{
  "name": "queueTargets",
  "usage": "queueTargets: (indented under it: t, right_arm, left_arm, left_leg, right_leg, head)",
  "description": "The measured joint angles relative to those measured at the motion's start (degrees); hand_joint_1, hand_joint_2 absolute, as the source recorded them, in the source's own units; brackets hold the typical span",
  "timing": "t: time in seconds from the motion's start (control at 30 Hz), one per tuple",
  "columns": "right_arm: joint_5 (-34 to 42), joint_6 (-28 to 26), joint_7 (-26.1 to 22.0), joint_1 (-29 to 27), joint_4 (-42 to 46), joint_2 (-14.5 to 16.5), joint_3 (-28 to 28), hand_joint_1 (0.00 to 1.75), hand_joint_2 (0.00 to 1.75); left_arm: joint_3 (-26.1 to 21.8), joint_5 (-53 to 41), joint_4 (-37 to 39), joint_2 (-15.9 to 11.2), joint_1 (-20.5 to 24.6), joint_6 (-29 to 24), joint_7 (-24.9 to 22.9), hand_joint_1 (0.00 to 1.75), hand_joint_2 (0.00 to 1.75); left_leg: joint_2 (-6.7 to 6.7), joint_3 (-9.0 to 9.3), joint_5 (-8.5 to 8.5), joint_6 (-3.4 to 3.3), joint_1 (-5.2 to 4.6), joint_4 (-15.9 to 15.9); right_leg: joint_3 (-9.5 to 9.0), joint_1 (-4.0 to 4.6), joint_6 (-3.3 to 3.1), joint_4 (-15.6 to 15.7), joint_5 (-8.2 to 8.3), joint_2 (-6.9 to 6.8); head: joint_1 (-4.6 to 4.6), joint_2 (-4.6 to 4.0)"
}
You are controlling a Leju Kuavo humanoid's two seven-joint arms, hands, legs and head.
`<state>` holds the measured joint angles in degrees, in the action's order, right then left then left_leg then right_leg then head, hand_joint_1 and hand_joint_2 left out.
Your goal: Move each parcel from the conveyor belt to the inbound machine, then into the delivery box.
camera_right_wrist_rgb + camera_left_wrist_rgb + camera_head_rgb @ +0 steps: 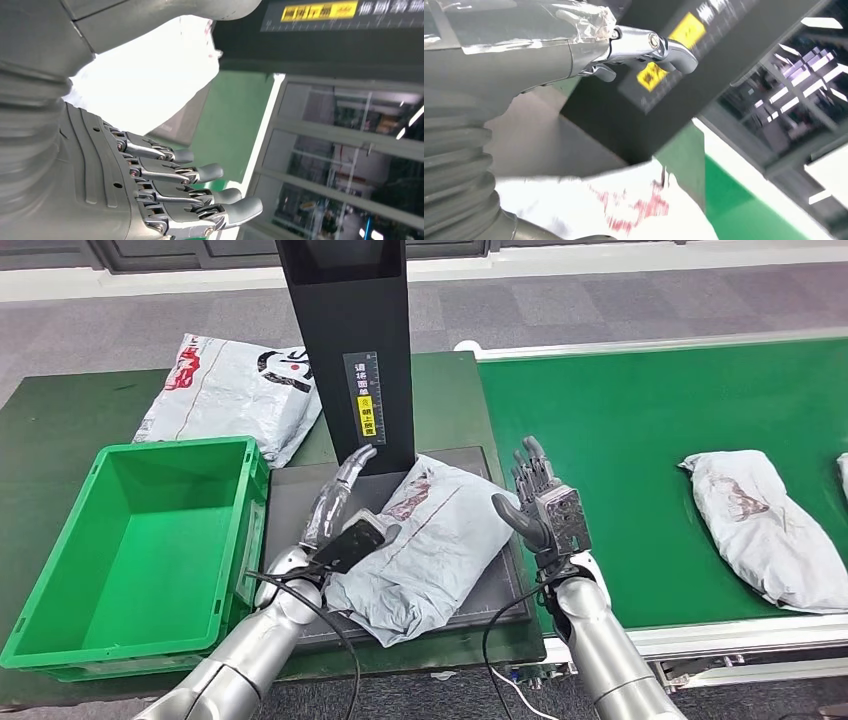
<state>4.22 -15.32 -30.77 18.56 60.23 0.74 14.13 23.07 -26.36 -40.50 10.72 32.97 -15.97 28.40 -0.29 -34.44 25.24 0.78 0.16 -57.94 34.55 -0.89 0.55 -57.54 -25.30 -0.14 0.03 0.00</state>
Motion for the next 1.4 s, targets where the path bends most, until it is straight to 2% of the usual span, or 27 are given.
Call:
queueTargets:
  t: [0.43,0.57,0.7,0.83,0.97,1.03,1.17,1.4]
  right_arm:
    - [0.0,0.0,0.1,-0.6,0.2,-0.7,-1.0,0.00,1.75]
    - [0.3,0.3,0.4,-0.6,0.2,-1.1,-1.3,0.00,1.75]
    - [1.0,1.2,1.0,-0.3,0.2,-1.8,-1.4,0.00,1.75]
    - [1.1,1.7,1.2,-0.9,0.4,-2.3,-1.6,0.00,1.75]
    - [0.4,2.4,1.2,-1.6,1.1,-2.4,-1.6,0.00,1.75]
    - [0.2,2.7,1.2,-1.6,1.2,-2.4,-1.6,0.00,1.75]
    - [-0.2,3.1,1.2,-1.6,1.3,-2.4,-1.6,0.00,1.75]
    - [-1.4,3.9,1.3,-1.6,1.3,-2.3,-1.6,0.00,1.75]
  left_arm:
    - [2.1,-1.2,-1.9,-0.9,-1.2,1.1,-0.3,0.00,1.75]
    - [4.7,-5.4,-1.7,-1.3,-1.1,5.4,-0.8,0.00,1.75]
    - [10.8,-13.4,1.5,-1.6,0.4,11.1,-3.1,0.00,1.75]
    - [17.4,-21.0,7.0,-1.6,3.1,12.3,-7.5,1.75,1.75]
    - [22.6,-27.6,11.3,-1.0,6.3,12.1,-13.7,1.75,1.75]
    - [24.4,-29.5,12.9,-0.8,7.5,12.1,-15.2,1.75,1.75]
    - [26.1,-30.7,15.1,-0.5,9.1,12.6,-15.6,1.75,1.75]
    - [26.3,-31.7,17.2,0.0,10.4,13.1,-15.5,1.75,1.75]
  left_leg:
    - [0.02,0.02,0.00,0.00,0.01,0.0]
    - [0.01,0.01,0.01,-0.01,0.00,0.0]
    - [0.01,0.01,0.01,-0.01,-0.03,0.0]
    - [-0.03,0.06,0.01,-0.02,-0.03,0.0]
    - [-0.03,0.22,0.05,-0.05,-0.03,0.0]
    - [0.01,0.30,0.08,-0.07,-0.03,0.0]
    - [0.03,0.46,0.03,-0.13,-0.02,0.1]
    - [0.03,0.69,-0.04,-0.09,-0.02,0.1]
  right_leg:
    - [0.01,0.01,0.00,0.0,0.00,0.02]
    - [0.00,0.00,0.00,0.0,0.00,0.00]
    - [0.00,-0.04,0.01,0.0,0.00,0.00]
    - [-0.07,-0.04,0.02,0.0,-0.01,-0.05]
    - [-0.27,-0.04,0.02,0.0,-0.03,-0.08]
    - [-0.33,-0.04,0.02,0.0,-0.04,-0.06]
    - [-0.51,-0.03,0.02,0.0,-0.01,-0.04]
    - [-0.72,-0.02,-0.02,0.0,0.05,-0.03]
  head:
    - [-0.01,0.00]
    - [-0.01,0.00]
    - [-0.01,0.00]
    - [-0.01,0.00]
    - [-0.01,0.00]
    - [-0.01,0.00]
    - [-0.01,0.00]
    - [-0.01,0.00]
